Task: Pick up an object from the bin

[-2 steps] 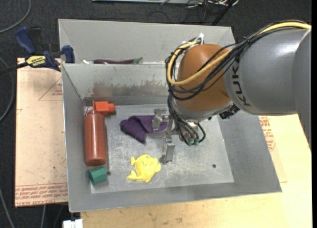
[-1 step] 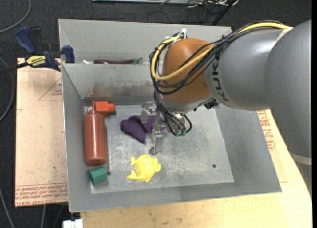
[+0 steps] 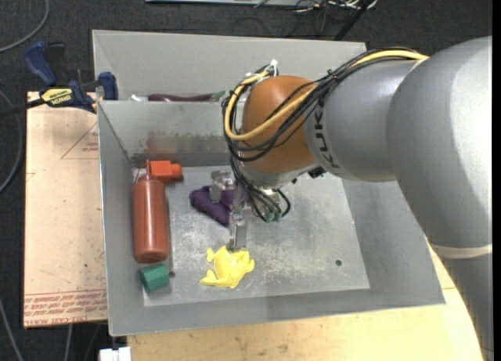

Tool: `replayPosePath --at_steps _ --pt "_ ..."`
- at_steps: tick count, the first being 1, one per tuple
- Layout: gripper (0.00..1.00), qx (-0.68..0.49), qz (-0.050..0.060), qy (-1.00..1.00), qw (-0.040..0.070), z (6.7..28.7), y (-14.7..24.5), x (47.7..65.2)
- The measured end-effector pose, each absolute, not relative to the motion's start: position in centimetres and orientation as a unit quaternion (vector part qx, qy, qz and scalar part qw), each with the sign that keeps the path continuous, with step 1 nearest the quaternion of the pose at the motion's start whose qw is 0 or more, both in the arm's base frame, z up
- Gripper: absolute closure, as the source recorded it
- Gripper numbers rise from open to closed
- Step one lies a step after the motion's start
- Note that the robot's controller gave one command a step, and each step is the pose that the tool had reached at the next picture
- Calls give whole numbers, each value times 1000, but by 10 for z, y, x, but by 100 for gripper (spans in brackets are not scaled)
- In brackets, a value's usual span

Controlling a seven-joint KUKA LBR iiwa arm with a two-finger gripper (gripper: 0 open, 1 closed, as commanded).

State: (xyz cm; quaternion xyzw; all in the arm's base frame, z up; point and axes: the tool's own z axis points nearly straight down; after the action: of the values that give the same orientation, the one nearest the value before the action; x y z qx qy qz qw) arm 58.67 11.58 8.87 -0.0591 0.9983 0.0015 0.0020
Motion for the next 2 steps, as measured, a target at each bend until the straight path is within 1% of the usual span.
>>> replayPosePath --at_steps 1,2 --pt "100 -164 2 986 8 72 143 605" --pt "100 -164 2 986 8 72 143 605"
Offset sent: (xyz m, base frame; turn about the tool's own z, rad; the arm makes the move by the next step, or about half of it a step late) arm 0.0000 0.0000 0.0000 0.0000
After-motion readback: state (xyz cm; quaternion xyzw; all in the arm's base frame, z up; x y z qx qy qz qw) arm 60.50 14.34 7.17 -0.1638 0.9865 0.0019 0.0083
